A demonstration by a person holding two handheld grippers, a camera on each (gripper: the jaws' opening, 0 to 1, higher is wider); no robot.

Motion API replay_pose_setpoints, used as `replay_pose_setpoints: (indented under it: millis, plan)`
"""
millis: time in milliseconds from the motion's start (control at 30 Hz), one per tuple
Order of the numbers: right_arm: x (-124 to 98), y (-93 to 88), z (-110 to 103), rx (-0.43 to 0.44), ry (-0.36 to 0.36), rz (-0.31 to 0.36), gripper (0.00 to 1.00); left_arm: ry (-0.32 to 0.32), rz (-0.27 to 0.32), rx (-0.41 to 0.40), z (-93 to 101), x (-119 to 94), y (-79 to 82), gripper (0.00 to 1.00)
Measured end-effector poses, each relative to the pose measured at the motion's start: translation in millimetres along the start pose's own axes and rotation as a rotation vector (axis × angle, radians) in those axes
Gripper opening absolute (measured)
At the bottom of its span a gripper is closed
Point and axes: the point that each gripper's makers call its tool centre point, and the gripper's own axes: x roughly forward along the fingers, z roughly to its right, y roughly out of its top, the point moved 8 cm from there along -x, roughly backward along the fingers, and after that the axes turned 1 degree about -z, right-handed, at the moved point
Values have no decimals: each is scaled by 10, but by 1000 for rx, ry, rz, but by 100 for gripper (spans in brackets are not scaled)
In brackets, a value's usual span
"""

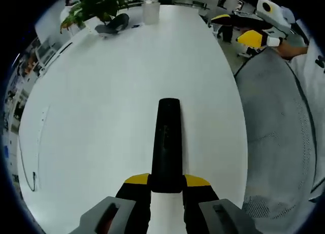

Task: Press the specified remote control buttons in sequence, fully releasing each button before pressing the next.

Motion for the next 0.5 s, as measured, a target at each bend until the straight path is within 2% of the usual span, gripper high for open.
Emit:
replay_pose_setpoints:
  millis: [500]
  plan:
    - [11, 9, -56, -36, 33, 0, 54, -9, 36, -26, 510, 120, 19, 22]
